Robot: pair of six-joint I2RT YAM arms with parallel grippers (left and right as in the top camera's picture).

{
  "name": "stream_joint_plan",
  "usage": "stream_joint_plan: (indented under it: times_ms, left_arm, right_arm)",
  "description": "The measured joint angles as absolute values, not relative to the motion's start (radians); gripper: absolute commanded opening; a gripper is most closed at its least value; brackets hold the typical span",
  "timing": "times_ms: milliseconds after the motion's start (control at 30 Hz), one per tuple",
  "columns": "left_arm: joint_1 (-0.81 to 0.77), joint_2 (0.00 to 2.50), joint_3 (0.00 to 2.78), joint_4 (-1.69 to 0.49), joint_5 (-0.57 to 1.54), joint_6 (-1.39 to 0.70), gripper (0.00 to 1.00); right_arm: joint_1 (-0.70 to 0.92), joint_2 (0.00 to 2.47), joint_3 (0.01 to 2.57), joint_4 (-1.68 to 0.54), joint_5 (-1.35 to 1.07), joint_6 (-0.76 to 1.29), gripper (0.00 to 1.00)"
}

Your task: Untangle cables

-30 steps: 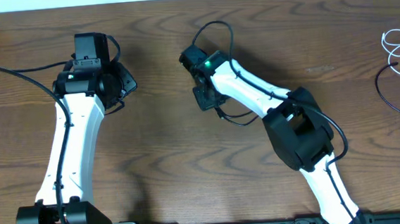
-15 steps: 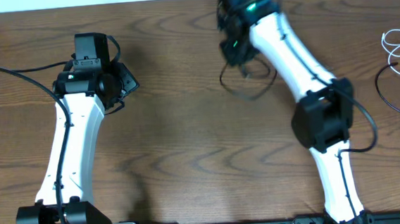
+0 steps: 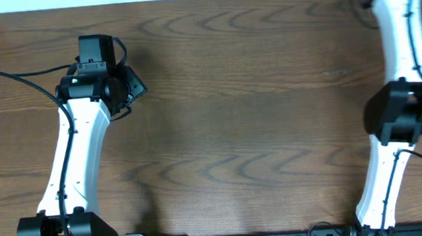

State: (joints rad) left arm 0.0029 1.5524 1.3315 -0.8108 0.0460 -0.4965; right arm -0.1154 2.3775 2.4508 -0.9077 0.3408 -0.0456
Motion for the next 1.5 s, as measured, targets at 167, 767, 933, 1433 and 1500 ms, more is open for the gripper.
stream_joint_plan:
  times_ms: [167, 767, 933, 1433, 1500]
  left_arm:
    - [0.003, 1.552, 1.332, -0.811, 0.046, -0.496, 0.58]
    - [0.003, 1.552, 1.332, -0.811, 0.046, -0.497, 0.67]
    - [0.003, 1.552, 1.332, -0.812, 0.046, -0.496, 0.97]
    - [0.003, 1.552, 1.331, -0.811, 0.046, -0.497, 0.97]
    - [0.003, 1.552, 1.331, -0.81, 0.046, -0.497, 0.97]
  right_arm:
    - [-0.245, 2.378, 2.433, -0.818, 0.358, -0.045, 0.01]
    - [-0.393, 2.347, 2.231, -0.622, 0.195, 0.042, 0.99]
    - [-0.308, 2.15, 2.231, -0.744, 0.129, 0.042, 0.99]
    - [-0.078, 1.687, 2.239, -1.306, -0.12, 0.043, 0.99]
    - [-0.067, 1.662, 2.239, -1.369, -0.126, 0.045, 0.99]
